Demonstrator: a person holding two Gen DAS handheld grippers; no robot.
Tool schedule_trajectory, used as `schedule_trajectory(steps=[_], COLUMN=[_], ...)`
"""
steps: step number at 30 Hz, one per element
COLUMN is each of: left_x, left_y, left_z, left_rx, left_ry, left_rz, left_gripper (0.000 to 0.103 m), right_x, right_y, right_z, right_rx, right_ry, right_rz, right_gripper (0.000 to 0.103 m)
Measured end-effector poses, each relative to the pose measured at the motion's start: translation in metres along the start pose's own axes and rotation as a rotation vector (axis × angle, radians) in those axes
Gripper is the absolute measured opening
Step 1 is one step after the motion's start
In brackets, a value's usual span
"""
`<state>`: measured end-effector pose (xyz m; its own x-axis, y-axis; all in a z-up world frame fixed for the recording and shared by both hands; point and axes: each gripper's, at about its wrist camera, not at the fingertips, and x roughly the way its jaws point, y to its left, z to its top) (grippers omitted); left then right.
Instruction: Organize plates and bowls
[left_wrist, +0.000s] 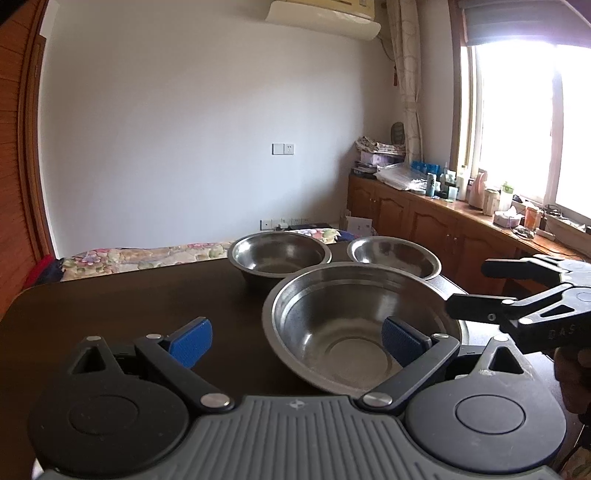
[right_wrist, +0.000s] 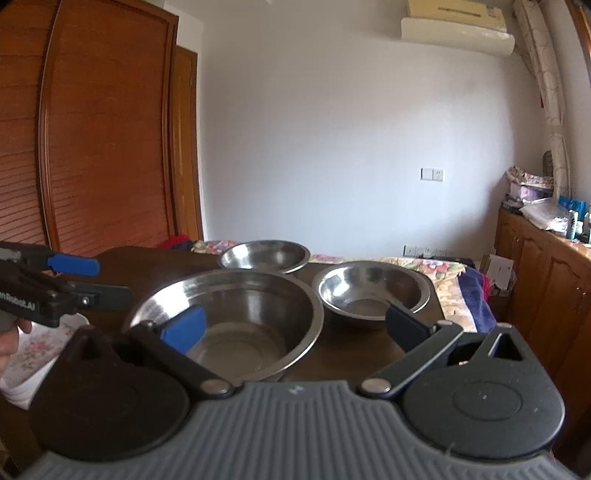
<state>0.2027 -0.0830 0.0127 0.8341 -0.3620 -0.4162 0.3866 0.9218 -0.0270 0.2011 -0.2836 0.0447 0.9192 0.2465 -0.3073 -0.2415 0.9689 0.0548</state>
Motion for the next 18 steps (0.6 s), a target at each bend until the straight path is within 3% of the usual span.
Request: schedule_trajectory(steps=[6,9,18], left_x=[0.017,0.026,0.038], left_y=[-0.003,-0.002,0.005], left_z=[0.003,0.004,0.004], left_rx=[0.007,0.007,-0.048], left_ry=[0.024,0.043,0.079], left_rz=[0.004,0.009,-0.031], left_gripper=[0.103,0.103,0.103], right_x=[0.018,0.026,0.043], right_y=[-0.011,-0.014,-0.021], right_z=[0.003,0.003,0.002], right_rx=[0.035,0.035,0.099], right_ry=[0.056,0.075,0.155], right_rz=[0.057,0.068,0.145], right_gripper=[0.102,0.094,0.082])
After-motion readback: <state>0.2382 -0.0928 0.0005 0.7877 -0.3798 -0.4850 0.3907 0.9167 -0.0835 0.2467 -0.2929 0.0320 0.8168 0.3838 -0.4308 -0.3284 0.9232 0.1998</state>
